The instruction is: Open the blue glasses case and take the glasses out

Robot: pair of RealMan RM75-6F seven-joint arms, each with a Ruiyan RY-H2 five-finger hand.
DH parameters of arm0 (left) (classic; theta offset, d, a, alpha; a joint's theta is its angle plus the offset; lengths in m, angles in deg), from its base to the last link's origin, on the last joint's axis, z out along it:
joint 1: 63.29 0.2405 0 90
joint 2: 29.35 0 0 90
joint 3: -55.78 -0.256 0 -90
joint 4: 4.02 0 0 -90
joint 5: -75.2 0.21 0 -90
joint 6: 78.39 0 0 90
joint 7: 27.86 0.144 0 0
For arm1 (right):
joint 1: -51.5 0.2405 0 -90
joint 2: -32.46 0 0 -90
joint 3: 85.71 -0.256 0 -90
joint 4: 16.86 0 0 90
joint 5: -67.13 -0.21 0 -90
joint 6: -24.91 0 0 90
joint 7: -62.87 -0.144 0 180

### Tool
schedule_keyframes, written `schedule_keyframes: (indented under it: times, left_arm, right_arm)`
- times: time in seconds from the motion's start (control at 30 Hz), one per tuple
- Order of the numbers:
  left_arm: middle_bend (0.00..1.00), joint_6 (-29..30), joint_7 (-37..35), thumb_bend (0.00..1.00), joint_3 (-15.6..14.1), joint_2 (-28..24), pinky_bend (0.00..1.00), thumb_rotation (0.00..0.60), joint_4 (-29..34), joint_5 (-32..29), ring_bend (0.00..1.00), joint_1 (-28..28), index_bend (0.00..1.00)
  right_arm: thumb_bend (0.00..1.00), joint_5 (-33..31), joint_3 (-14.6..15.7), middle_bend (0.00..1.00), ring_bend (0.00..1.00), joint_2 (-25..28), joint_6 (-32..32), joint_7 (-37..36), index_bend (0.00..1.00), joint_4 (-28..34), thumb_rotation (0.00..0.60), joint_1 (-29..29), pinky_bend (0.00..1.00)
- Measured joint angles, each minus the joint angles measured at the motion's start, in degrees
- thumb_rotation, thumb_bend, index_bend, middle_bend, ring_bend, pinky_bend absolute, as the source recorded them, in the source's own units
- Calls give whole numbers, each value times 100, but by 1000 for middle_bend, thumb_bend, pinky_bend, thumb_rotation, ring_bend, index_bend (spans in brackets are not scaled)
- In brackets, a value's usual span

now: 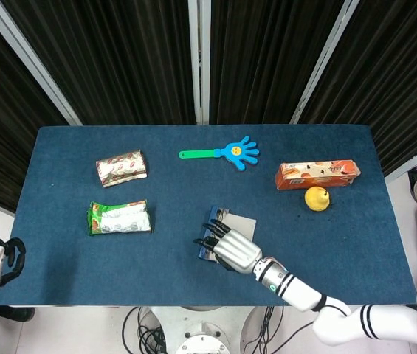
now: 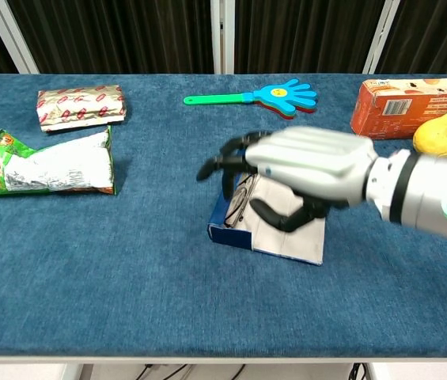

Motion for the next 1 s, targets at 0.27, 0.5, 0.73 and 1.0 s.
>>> schedule_keyframes:
  times: [0.27, 0.5, 0.73, 1.0]
  left_arm:
    - [715, 3, 6, 358, 7, 7, 429, 600, -4, -14, 552, 1, 687]
    - [715, -6, -44, 359, 0, -9, 429, 600, -7, -4, 552, -1, 687]
    - [715, -12, -41, 358, -2, -11, 428, 600, -6, -2, 552, -5, 687]
    - [715, -1, 10, 358, 2, 3, 429, 600, -4, -6, 552, -3, 687]
  right_arm:
    - [746, -957, -586, 285, 0, -433, 523, 111, 144, -714, 600, 512, 0]
    - [773, -1947, -831, 288, 0, -913, 1000, 493, 144, -1521, 600, 1018, 0]
    - [778, -2462, -754, 310, 0, -730, 915, 803, 144, -1430, 600, 1059, 0]
    - [778, -2575, -448, 343, 5, -117, 608, 906, 145, -834, 600, 803, 0]
